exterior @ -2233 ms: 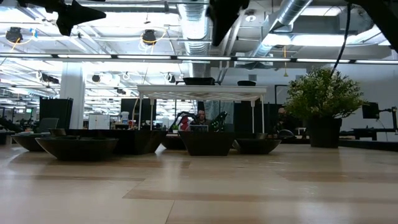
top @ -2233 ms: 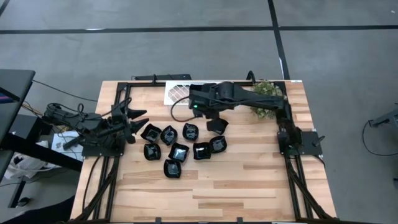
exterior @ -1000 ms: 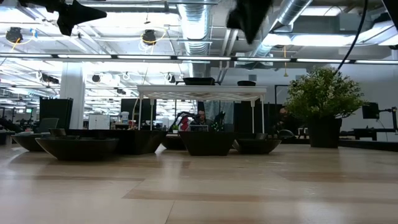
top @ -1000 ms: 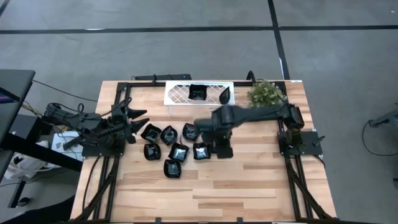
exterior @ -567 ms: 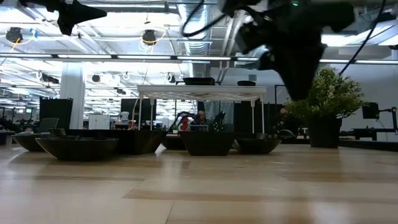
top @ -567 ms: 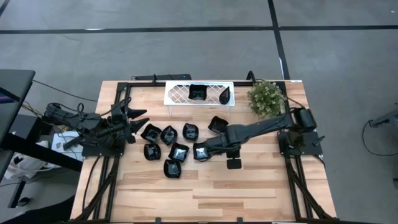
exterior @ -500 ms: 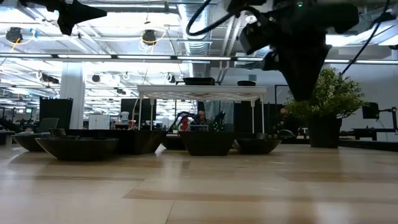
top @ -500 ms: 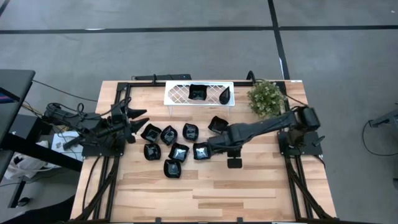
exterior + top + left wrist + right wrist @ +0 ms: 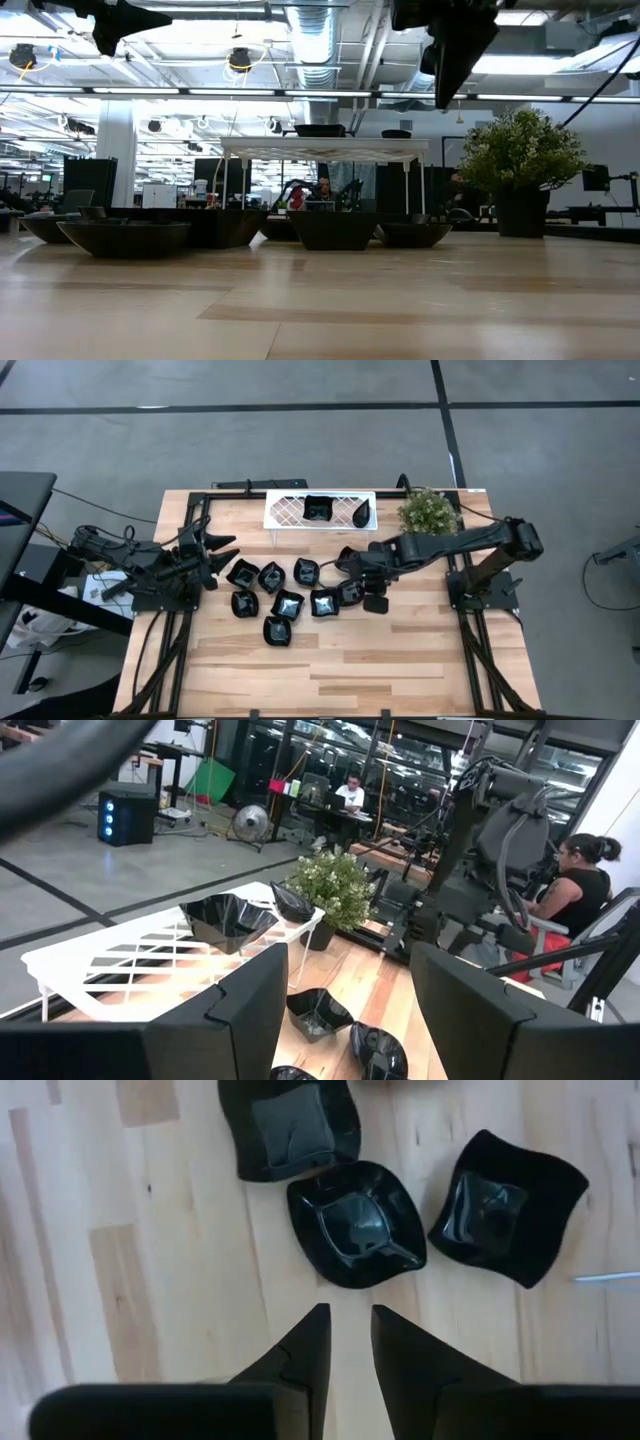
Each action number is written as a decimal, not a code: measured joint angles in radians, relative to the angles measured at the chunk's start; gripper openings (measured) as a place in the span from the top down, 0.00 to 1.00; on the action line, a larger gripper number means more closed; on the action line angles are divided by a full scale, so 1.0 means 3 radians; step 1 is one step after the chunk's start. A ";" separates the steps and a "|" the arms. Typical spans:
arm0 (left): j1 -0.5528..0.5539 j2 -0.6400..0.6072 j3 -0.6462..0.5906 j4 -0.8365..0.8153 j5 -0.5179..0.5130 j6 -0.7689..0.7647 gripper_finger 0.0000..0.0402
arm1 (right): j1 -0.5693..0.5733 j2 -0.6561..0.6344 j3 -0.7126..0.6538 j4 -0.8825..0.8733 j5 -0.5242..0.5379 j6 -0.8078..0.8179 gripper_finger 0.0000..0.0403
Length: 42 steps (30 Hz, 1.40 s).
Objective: Pick & Place Mini shaped plates
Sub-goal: Stack the distorted square plate on top of the distorted square plate on the shelf
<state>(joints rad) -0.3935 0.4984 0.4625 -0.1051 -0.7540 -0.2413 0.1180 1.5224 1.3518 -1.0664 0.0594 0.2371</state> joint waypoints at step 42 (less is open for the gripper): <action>0.0000 0.0000 -0.0003 0.0039 0.0000 0.0000 0.47 | 0.0138 -0.0084 -0.0942 0.2110 -0.0669 -0.0853 0.82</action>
<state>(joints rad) -0.3936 0.4984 0.4618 -0.0935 -0.7540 -0.2413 0.1595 1.4971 1.0691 -0.4335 -0.1414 -0.0189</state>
